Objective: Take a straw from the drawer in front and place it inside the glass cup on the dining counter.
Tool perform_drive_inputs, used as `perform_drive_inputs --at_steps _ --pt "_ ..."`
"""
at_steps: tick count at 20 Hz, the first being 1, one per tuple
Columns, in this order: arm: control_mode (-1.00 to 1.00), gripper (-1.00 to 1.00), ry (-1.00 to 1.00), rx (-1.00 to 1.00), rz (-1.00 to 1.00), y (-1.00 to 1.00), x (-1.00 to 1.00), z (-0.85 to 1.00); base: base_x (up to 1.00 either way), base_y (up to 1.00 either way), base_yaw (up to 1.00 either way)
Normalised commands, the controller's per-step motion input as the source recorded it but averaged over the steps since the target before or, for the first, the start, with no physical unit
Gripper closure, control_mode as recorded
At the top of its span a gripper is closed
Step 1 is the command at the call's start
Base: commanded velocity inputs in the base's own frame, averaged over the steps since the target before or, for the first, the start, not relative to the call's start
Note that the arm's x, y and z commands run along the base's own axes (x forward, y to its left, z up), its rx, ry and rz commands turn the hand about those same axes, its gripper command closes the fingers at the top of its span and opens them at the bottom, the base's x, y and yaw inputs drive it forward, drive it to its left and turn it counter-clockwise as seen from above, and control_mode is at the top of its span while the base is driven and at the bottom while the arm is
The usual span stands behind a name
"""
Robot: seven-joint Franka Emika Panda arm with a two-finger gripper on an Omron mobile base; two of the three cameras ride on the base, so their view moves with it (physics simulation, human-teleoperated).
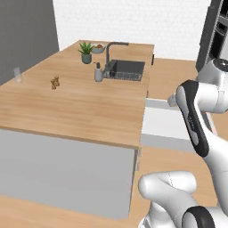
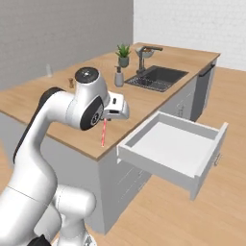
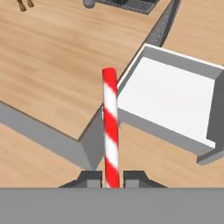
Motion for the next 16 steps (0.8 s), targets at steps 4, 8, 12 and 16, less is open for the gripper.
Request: perform_drive_inputs --at_steps 4,8,12,16 --pt "1.00 1.00 0.00 0.00 0.00 0.00 0.00 0.00 0.00 1.00 -0.21" --pt "1.00 1.00 0.00 0.00 0.00 0.00 0.00 0.00 0.03 1.00 -0.25" --pt "1.00 1.00 0.00 0.00 0.00 0.00 0.00 0.00 0.10 1.00 -0.24" --pt "1.00 1.00 0.00 0.00 0.00 0.00 0.00 0.00 0.11 1.00 -0.24"
